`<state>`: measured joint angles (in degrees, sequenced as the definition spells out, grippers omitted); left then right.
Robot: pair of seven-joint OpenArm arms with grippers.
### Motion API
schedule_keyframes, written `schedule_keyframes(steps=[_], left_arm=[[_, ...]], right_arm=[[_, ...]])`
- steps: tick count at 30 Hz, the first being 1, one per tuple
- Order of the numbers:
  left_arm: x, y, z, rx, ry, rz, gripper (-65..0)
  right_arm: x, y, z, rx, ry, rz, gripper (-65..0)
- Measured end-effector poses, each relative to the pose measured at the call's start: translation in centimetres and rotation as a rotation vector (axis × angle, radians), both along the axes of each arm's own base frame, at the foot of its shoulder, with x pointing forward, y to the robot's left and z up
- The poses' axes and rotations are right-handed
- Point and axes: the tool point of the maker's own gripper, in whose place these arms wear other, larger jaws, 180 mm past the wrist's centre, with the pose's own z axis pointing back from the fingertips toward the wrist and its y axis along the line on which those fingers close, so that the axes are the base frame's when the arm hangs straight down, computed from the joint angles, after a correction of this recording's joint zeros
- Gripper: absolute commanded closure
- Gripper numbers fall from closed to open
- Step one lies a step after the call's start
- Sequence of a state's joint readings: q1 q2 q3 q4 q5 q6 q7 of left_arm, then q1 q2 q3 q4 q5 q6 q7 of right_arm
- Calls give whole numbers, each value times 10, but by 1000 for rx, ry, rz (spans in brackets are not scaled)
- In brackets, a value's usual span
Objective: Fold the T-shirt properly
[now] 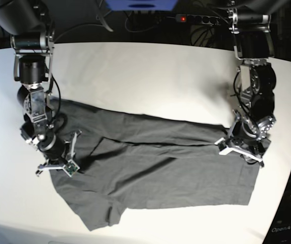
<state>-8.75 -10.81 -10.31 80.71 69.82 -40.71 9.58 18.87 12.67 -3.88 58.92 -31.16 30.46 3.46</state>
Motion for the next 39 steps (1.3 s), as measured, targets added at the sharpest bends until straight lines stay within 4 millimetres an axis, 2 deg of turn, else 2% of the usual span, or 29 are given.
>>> schedule_keyframes(steps=[5,11,16,22,33,36,39], left_arm=[[-1,0,-2,-5,6,1,-233],[-9,2,-25,-16,71,12,-231],[-11,3,-31,-19,88,16,-231],[0,3,-24,-27,68,20,-231],[-4,7,-34,-42,95,38,-231],[-1,11,-29,-58,82,54,-231],[10,11,-20,-61,56,55,-231]], right_arm=[[0,0,0,-1,0,-1,-3],[0,0,0,0,-1,0,-3],[0,0,0,0,-1,0,-3],[0,0,0,0,0,0,-3],[0,0,0,0,0,0,-3],[0,0,0,0,0,0,-3],[0,0,0,0,0,0,-3]])
